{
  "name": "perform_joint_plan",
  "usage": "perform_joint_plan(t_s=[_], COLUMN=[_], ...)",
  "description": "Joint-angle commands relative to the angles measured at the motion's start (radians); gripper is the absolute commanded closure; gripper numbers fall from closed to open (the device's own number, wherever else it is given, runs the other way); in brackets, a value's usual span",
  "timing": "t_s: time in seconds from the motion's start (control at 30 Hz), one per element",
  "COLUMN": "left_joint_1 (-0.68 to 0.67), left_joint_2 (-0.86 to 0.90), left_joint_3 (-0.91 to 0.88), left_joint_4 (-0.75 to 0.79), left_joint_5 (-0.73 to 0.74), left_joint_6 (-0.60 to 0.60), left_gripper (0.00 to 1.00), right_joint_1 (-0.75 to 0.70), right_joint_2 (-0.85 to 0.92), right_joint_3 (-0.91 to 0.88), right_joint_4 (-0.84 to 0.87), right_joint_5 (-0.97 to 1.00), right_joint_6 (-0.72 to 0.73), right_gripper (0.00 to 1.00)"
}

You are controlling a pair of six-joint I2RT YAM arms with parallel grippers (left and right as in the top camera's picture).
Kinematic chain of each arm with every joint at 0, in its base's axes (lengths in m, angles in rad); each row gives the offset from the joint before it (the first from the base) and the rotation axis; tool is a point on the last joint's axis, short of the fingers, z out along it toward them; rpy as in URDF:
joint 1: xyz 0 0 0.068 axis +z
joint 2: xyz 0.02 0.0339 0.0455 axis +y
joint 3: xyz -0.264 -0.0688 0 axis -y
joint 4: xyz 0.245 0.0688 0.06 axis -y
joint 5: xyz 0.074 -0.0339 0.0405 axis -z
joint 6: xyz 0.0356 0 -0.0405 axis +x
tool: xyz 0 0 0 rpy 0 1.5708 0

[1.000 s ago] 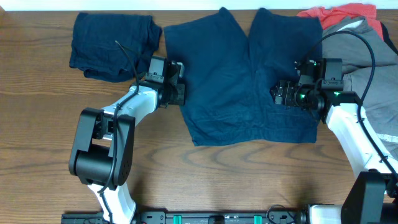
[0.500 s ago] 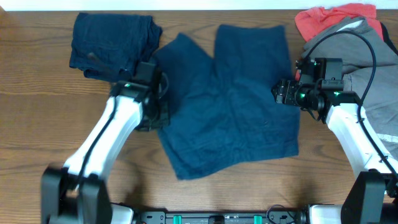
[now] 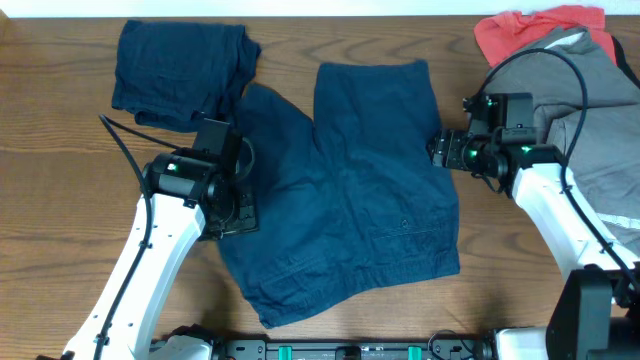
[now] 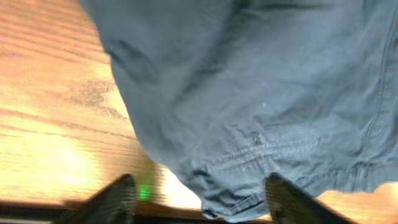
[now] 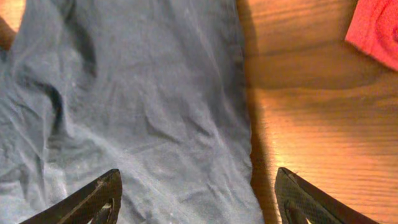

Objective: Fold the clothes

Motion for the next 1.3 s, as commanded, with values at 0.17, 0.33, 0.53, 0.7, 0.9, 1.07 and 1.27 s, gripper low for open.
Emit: perform_joint_plan(t_s=[0.17,0.33,0.53,0.7,0.9,1.07,1.27], left_joint_1=[0.004,0.038,0.087,0.106,0.106,0.105,0.105], left_joint_2=[-0.027,-0.042,-0.040,-0.039,-0.027,-0.005,0.043], left_joint_3=[0.016,0.019,0.019,0.019,0.019,0.018,0.017], left_joint_4=[0.029,0.140,0.257,0.297,0.309,0.318,0.344], left_joint_5=[-0.088,-0.117,-0.117,-0.117,-0.117,-0.117,-0.117], left_joint_6=[-0.003,-0.003,0.041,0.063,0.069,0.069,0.069], left_gripper=[0.19,0.12,0.12,0.12,0.12,0.12,0.12], right_joint_1=[0.019,0.027,0.027,0.027,0.027,0.015,-0.059], right_joint_2=[0.028,0.056,0.108,0.163,0.210,0.214,0.214], right_joint_3=[0.003,-0.002,-0.029,-0.032,-0.032,-0.028,0.056], right_joint_4=[-0.119,-0.191,-0.147,-0.057,0.065,0.180,0.289], right_joint_5=[0.038,0.132,0.157,0.152,0.152,0.207,0.245], right_joint_6=[0.024,0.024,0.021,-0.050,-0.071,-0.100,-0.218], right_gripper=[0.22,0.22,0.37,0.50,0.99,0.99,0.99])
